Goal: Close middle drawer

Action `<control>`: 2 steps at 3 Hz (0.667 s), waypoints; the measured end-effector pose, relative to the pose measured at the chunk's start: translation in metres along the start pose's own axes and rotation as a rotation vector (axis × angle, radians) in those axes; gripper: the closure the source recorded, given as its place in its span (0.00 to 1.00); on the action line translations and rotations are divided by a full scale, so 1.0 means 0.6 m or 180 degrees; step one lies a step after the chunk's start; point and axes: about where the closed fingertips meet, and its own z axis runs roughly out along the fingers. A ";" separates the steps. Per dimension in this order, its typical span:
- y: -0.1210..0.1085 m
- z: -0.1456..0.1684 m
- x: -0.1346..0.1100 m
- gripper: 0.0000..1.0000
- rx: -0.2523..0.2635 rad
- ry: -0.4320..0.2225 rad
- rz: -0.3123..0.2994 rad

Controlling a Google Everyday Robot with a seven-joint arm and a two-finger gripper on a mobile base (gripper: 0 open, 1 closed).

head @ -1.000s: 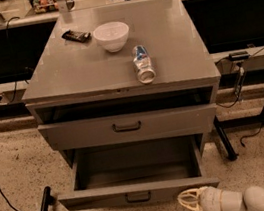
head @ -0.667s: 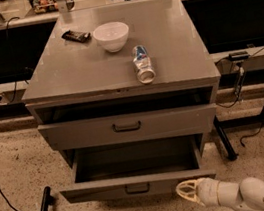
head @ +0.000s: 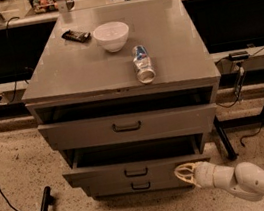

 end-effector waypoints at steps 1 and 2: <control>-0.049 0.010 0.010 1.00 0.0139 -0.0004 -0.0046; -0.075 0.020 0.022 1.00 0.0187 -0.0013 -0.0033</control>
Offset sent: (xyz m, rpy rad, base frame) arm 0.0636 -0.0227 0.0038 0.0151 -0.0476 -0.0658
